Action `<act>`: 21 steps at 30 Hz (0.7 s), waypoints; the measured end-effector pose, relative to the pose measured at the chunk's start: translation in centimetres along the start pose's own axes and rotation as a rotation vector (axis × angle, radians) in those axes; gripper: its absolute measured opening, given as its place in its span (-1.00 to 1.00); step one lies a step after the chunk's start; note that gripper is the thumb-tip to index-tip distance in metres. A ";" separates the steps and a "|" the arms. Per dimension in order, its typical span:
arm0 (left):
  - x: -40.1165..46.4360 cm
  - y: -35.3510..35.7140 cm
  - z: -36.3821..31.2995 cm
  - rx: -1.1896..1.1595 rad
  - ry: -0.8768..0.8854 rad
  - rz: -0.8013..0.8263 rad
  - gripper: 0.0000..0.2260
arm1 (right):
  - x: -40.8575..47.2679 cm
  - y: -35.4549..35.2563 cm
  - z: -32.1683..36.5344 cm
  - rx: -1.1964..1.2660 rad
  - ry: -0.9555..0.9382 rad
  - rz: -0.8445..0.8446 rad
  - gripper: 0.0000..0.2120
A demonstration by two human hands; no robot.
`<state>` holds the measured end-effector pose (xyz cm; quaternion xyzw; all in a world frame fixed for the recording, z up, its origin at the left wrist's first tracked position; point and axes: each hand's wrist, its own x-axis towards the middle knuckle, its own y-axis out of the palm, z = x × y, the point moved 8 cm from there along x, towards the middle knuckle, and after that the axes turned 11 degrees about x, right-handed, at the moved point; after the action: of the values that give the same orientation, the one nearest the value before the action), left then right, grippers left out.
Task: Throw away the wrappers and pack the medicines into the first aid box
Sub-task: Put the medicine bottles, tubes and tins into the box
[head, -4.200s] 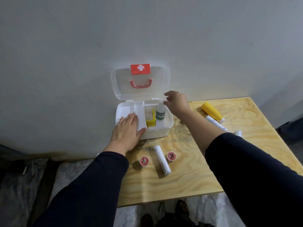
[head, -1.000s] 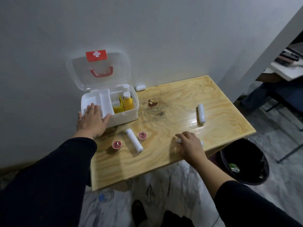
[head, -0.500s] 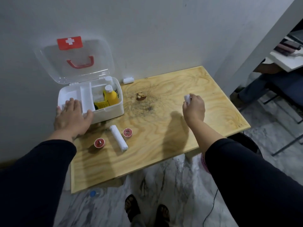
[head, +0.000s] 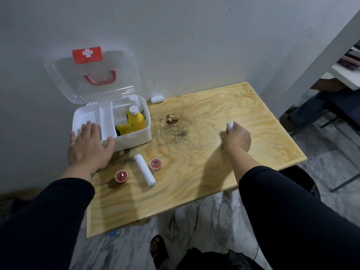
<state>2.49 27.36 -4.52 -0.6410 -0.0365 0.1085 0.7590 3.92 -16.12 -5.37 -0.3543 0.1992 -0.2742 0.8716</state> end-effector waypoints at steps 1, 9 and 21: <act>-0.1 -0.1 0.0 -0.001 -0.003 0.001 -0.42 | -0.6 0.5 0.5 0.023 -0.006 0.019 -0.83; -0.6 -0.6 -0.1 -0.036 -0.003 0.052 -0.37 | -7.4 5.2 9.6 0.433 -0.214 0.194 -0.51; -0.4 -0.8 0.0 -0.004 0.028 0.093 -0.35 | -18.0 13.6 23.4 0.442 -0.668 0.631 -0.50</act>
<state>2.23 27.13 -3.68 -0.6450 0.0036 0.1348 0.7522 7.34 15.04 3.14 -0.1526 -0.0559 0.0952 0.9821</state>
